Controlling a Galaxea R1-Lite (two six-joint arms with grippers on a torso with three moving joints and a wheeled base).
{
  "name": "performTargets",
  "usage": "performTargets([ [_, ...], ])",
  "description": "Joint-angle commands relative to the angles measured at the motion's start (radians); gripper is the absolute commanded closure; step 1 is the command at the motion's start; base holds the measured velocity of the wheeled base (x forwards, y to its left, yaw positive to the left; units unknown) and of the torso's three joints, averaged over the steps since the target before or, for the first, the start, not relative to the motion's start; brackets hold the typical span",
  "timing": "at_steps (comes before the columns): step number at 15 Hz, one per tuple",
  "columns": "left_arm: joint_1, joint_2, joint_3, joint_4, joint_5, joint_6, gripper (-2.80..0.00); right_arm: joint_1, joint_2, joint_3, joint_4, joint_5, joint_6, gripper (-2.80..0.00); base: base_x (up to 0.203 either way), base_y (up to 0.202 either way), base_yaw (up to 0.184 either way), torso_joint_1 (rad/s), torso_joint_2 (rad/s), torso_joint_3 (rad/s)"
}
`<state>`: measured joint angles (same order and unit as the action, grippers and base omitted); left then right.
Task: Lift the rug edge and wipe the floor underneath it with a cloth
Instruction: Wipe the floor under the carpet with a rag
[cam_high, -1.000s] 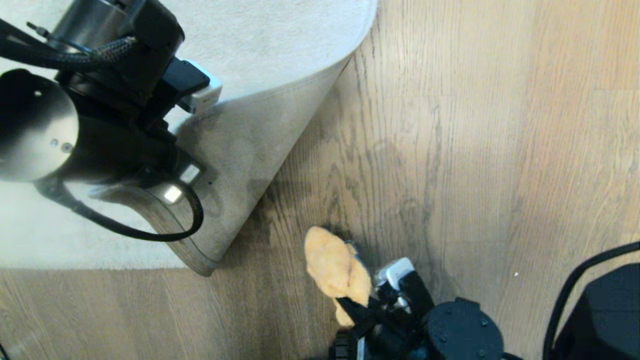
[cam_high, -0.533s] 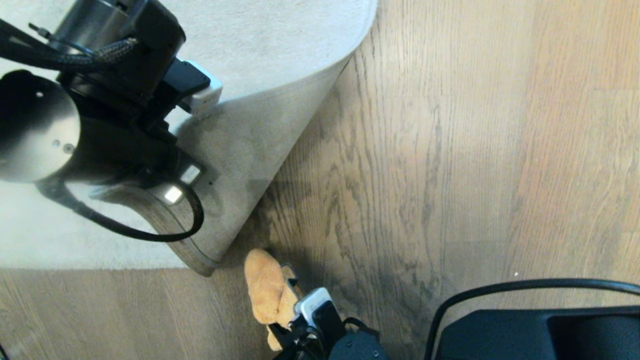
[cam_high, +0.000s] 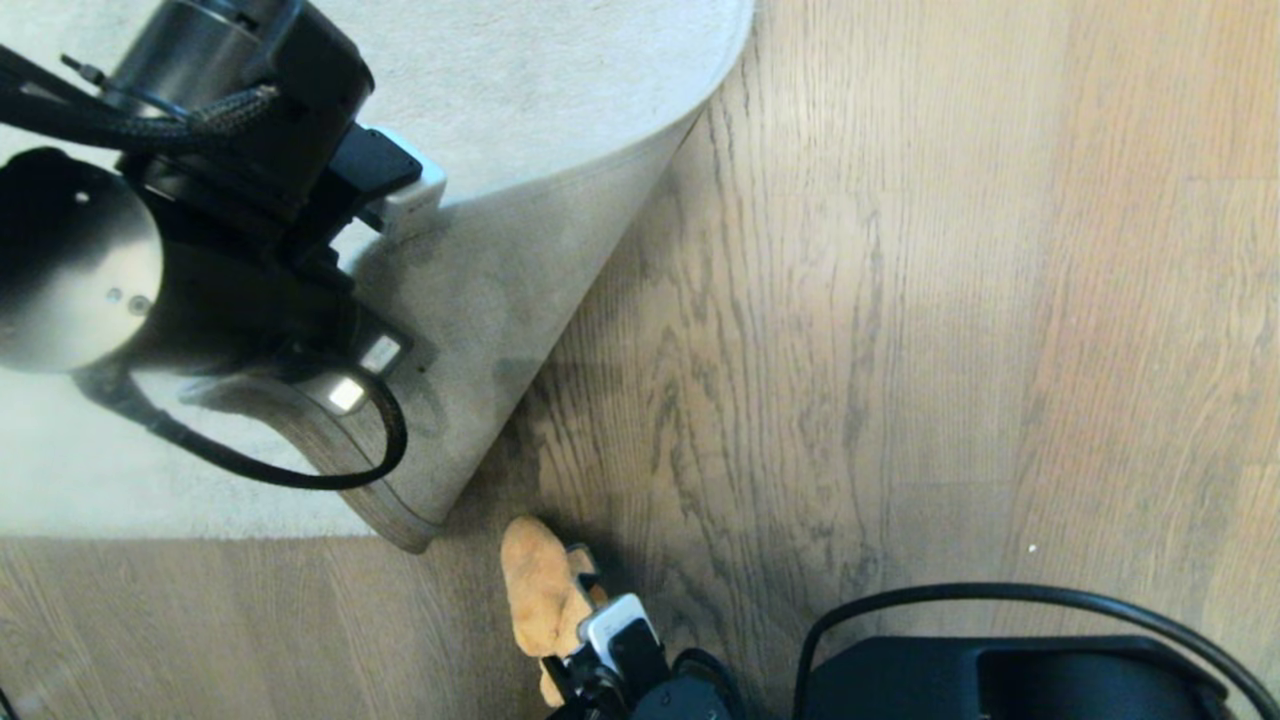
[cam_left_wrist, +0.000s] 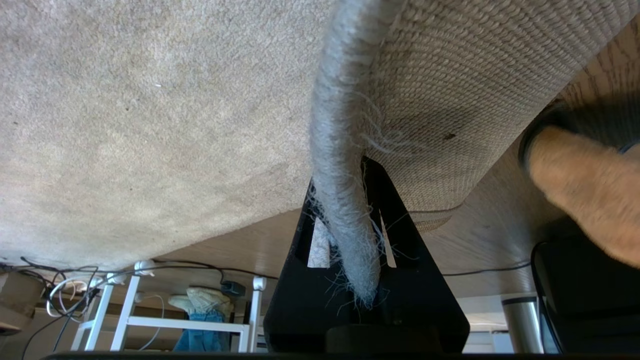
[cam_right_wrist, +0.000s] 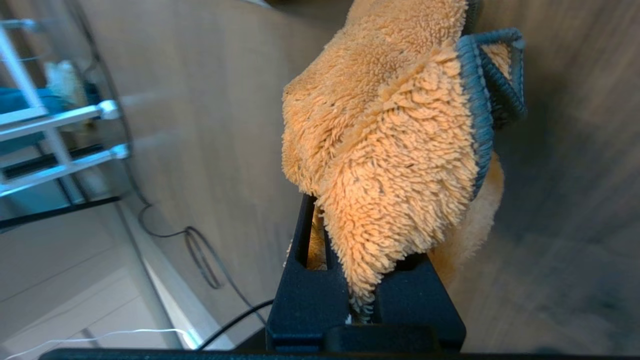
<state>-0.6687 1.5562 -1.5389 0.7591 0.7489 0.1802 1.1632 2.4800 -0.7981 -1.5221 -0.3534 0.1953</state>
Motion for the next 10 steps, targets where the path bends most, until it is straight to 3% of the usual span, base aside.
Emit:
performTargets([
  [1,0.0,-0.002,0.002,0.005,0.004,0.001,0.0,-0.026,-0.006,0.015,-0.041,-0.006,0.001,0.0,0.0,0.0,0.0,0.0,0.0,0.0],
  [10,0.0,-0.01,0.002,0.005,0.004,0.001,0.0,-0.222,-0.243,0.25,-0.041,-0.007,0.001,0.0,0.0,0.0,0.0,0.0,0.0,0.0],
])
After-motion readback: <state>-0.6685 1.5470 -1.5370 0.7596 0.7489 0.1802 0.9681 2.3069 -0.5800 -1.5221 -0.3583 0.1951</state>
